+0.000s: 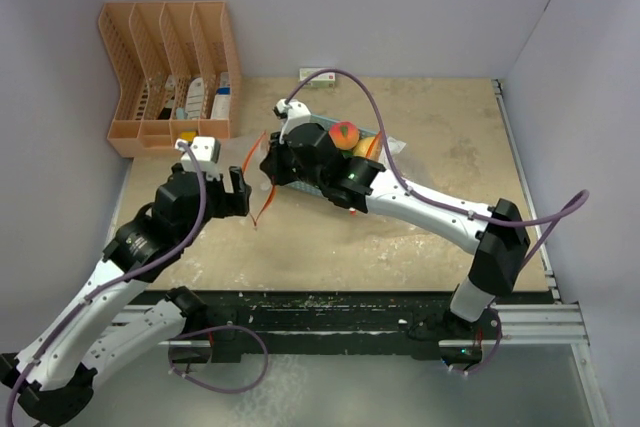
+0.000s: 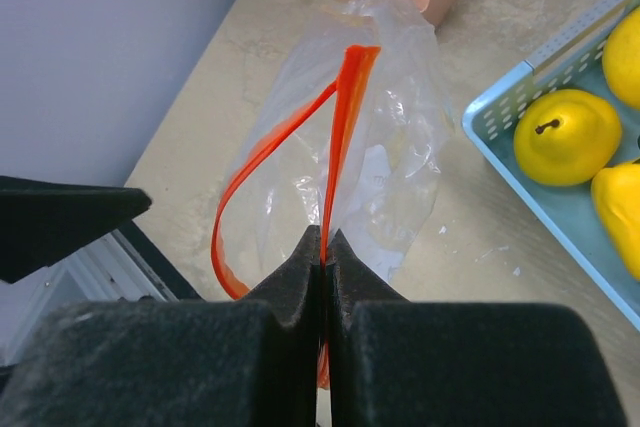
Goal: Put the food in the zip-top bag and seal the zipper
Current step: Open the zipper of the food storage bag.
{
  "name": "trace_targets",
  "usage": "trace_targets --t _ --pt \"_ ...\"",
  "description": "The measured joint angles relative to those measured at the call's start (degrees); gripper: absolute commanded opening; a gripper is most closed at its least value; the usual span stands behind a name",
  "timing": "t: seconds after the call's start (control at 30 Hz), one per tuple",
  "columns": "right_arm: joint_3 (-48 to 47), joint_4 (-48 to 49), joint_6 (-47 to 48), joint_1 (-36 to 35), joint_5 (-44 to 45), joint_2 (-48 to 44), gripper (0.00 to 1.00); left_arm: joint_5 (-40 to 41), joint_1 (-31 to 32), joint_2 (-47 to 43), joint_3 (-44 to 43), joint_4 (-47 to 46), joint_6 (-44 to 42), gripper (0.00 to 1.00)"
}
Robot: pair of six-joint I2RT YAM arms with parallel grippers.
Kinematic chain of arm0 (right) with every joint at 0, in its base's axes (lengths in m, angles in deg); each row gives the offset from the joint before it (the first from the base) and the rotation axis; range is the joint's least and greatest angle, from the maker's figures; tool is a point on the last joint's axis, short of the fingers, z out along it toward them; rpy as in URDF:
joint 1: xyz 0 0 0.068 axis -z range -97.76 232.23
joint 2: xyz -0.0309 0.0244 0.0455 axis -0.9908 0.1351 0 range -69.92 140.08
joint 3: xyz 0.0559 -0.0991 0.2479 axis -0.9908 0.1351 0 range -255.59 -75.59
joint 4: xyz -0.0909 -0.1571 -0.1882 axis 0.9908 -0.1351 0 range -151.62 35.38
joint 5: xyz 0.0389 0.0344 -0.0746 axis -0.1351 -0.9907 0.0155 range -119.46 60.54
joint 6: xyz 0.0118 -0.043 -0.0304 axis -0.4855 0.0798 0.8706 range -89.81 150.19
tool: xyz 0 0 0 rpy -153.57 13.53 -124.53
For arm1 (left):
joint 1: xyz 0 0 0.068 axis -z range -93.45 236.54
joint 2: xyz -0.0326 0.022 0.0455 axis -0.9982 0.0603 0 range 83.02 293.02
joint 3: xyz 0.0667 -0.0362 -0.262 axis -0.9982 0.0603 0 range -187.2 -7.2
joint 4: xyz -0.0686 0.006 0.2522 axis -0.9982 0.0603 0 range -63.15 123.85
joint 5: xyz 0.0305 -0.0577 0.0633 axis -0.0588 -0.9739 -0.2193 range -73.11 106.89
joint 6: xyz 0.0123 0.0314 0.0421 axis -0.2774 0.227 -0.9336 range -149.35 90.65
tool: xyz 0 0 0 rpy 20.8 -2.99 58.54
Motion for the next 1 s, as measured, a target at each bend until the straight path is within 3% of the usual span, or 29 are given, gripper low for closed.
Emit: trace_targets --t 0.17,0.6,0.67,0.83,0.87,1.0 --pt "-0.09 -1.68 -0.39 -0.09 -0.96 -1.11 0.0 0.0 0.0 1.7 0.98 -3.78 0.11 0.82" --pt "-1.07 -4.87 -1.88 -0.72 -3.76 -2.38 0.0 0.0 0.0 3.63 5.92 -8.79 2.03 0.56" --pt "-1.07 -5.29 -2.1 -0.76 -4.02 -3.13 0.0 0.0 0.0 3.74 6.69 -8.9 2.32 0.47" --pt "-1.11 -6.56 -2.45 -0.76 -3.96 -5.29 0.0 1.07 0.0 4.66 7.13 -8.41 2.75 0.05" --pt "-1.11 -7.45 -2.45 -0.76 -3.96 -5.95 0.0 1.81 0.0 4.7 7.04 -7.85 2.71 0.0" --pt "-1.09 -10.88 -2.01 -0.76 -2.73 -7.5 0.0 6.75 0.02 5.57 2.6 -0.33 2.49 0.0"
